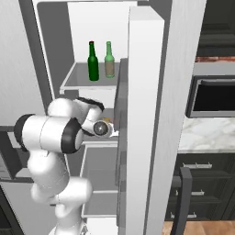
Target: Place the beers on the top shelf of the fridge to keep them out of children's reach, and place the potato on lower shelves for easy access.
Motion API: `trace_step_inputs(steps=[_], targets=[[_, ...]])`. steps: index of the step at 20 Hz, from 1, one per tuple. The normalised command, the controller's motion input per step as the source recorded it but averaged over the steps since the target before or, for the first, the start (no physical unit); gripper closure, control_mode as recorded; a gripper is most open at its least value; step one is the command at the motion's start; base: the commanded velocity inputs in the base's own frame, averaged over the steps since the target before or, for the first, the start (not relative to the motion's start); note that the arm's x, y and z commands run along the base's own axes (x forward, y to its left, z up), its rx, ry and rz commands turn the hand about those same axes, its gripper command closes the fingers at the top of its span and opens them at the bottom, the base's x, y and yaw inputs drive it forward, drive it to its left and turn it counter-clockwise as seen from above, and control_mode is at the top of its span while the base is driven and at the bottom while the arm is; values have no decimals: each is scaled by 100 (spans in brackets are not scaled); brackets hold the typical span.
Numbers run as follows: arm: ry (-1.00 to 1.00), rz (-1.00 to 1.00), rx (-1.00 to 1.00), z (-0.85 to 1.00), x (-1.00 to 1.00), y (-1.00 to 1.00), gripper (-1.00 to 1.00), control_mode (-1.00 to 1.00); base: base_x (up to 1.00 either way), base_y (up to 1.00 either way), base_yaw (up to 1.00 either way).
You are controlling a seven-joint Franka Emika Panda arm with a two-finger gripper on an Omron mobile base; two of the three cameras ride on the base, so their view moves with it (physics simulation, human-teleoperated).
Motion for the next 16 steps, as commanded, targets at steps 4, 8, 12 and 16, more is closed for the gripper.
trace_step_inputs(steps=[4, 8, 12, 16], targets=[[-1, 0, -3, 95, -100, -33, -100, -100, 0, 0, 0], [0, 0, -5, 100, -98, -32, -100, -100, 0, 0, 0], [3, 0, -10, 100, -76, -24, -100, -100, 0, 0, 0], [18, 0, -14, 100, -75, -29, -100, -100, 0, 0, 0]])
